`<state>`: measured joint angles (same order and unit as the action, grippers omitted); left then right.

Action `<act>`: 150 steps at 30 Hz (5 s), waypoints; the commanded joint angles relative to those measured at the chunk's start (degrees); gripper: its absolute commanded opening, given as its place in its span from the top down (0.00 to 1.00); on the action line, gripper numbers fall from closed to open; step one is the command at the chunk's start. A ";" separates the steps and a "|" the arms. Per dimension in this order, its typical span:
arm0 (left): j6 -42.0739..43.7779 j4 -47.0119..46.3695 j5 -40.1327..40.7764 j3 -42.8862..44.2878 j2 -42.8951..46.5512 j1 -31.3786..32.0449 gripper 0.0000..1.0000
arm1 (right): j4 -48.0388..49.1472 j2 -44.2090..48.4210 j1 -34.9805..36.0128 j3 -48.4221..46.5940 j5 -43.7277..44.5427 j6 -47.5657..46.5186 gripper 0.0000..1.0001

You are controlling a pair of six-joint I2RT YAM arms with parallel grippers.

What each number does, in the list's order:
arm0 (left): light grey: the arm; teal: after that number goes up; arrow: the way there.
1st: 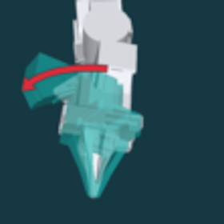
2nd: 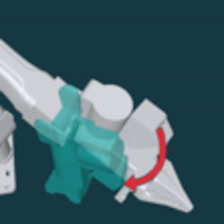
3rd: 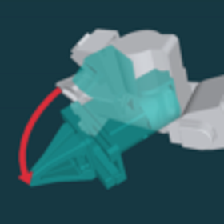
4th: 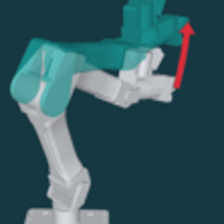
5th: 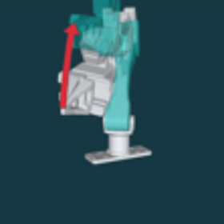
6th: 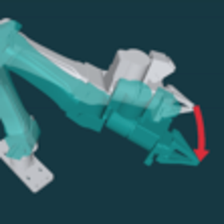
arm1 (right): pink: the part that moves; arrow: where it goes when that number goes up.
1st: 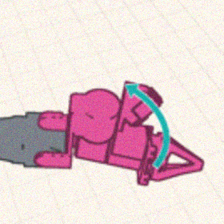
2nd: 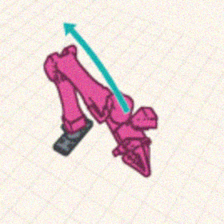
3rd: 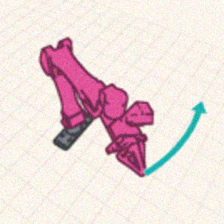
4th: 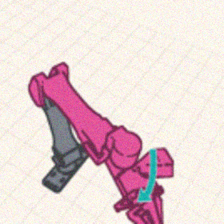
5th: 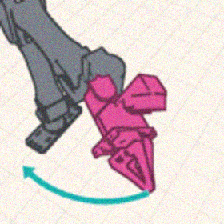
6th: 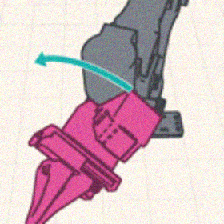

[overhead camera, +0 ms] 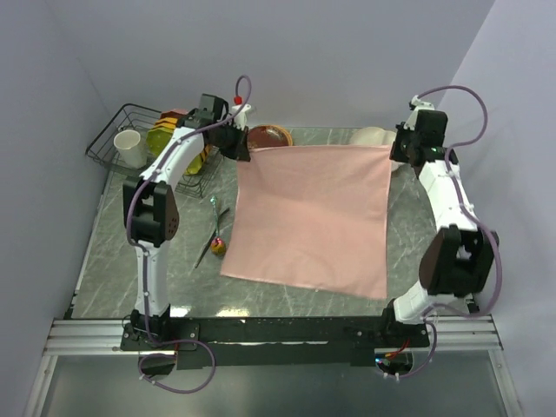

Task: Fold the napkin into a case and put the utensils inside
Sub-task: Flatten out the crumpled napkin at the center of the board, then fold and flatten the napkin at the center of the board.

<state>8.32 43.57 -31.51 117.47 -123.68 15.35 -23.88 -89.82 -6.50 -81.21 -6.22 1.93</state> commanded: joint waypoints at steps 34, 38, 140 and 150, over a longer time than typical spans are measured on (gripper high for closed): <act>9.35 -4.28 3.91 -45.13 23.74 11.54 0.96 | -6.53 3.51 0.26 21.00 -1.69 -28.12 1.00; 9.52 -5.77 5.14 -48.20 25.50 12.24 0.96 | -6.88 6.23 0.17 23.37 -1.96 -29.44 1.00; 14.80 -7.71 13.49 -54.19 29.37 17.43 0.51 | -24.99 -2.91 -1.58 21.35 -4.86 -49.48 1.00; 17.60 -8.77 14.19 -60.34 33.85 17.52 0.69 | -22.79 0.87 -1.50 26.45 -3.98 -52.73 1.00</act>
<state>23.49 35.24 -16.62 59.22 -93.62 32.75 -48.80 -92.99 -7.66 -56.82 -11.66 -47.90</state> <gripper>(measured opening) 0.336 0.007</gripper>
